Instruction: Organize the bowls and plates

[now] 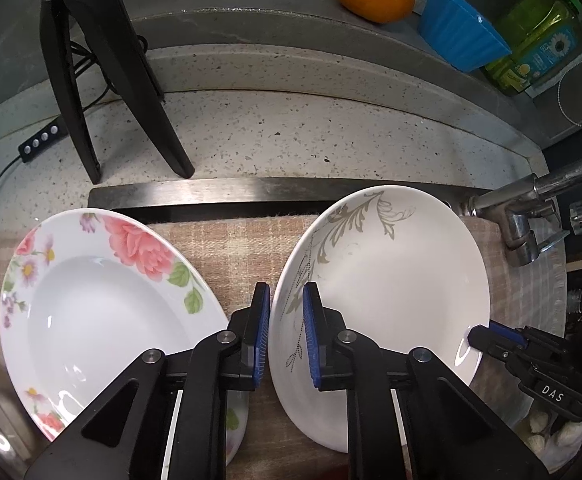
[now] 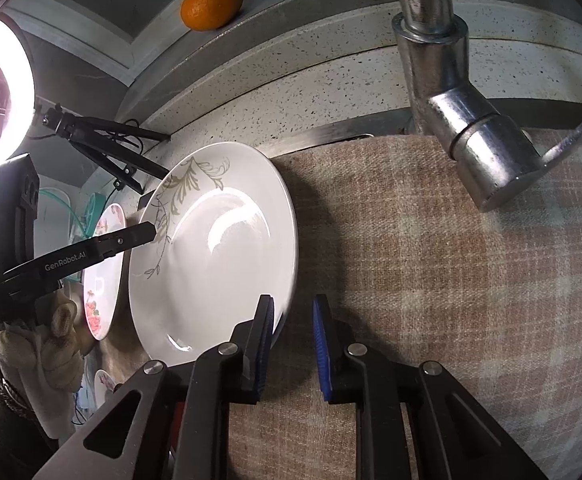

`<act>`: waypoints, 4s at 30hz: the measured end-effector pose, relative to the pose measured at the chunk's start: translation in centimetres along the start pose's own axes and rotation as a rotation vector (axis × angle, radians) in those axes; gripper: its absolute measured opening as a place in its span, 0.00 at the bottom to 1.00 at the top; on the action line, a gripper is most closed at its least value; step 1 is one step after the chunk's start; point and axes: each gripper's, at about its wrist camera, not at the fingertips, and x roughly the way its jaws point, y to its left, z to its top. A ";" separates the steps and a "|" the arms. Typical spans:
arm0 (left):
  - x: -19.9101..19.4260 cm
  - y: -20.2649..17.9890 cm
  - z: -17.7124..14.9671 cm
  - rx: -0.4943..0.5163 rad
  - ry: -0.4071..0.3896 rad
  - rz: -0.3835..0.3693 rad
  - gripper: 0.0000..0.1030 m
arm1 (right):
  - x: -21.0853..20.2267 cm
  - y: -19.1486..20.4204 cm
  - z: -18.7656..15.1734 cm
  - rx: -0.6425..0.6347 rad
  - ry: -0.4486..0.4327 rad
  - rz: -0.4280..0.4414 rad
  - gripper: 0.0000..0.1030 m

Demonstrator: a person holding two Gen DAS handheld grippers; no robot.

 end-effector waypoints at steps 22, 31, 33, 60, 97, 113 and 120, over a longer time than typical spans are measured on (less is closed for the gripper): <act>-0.4 -0.6 -1.0 -0.018 0.001 -0.015 0.13 | -0.4 0.6 0.3 0.011 -0.001 -0.041 0.08; -2.2 -1.6 -1.4 -0.018 -0.029 -0.033 0.13 | -1.9 0.5 -0.1 0.006 -0.020 -0.053 0.08; -2.8 -1.8 -1.6 -0.017 -0.037 -0.037 0.13 | -2.4 0.5 -0.2 0.003 -0.025 -0.053 0.08; -11.2 -2.1 -7.6 -0.059 -0.168 -0.056 0.13 | -10.3 4.0 -4.4 -0.087 -0.109 -0.033 0.08; -17.3 10.4 -23.9 -0.423 -0.278 0.013 0.13 | -5.2 17.4 -14.7 -0.410 0.057 0.058 0.08; -16.0 12.5 -27.5 -0.517 -0.265 0.015 0.13 | -2.3 18.9 -16.7 -0.476 0.116 0.042 0.08; -15.0 13.6 -28.6 -0.553 -0.248 0.021 0.13 | -0.8 19.5 -17.3 -0.505 0.147 0.032 0.08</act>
